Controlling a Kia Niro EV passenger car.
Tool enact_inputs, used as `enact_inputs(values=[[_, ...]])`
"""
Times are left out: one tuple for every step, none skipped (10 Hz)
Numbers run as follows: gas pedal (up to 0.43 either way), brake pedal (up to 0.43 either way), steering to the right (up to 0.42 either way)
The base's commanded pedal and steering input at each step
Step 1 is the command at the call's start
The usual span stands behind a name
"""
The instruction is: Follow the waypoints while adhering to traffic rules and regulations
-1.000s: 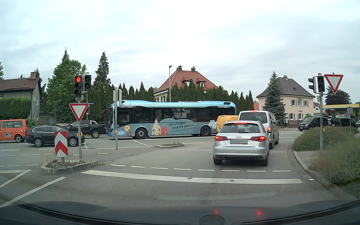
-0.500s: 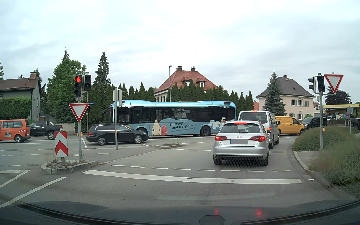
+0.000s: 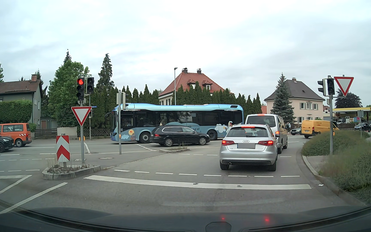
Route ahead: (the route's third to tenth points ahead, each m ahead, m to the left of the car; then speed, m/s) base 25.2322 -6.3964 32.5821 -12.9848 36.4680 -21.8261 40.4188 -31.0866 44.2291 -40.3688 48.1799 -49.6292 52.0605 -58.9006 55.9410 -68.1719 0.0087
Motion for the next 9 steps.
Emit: enact_inputs(values=[[0.000, 0.159, 0.063], [0.000, 0.159, 0.063], [0.000, 0.159, 0.062], [0.000, 0.159, 0.063], [0.000, 0.159, 0.062], [0.000, 0.159, 0.062], [0.000, 0.159, 0.063], [0.000, 0.159, 0.062], [0.000, 0.159, 0.062]])
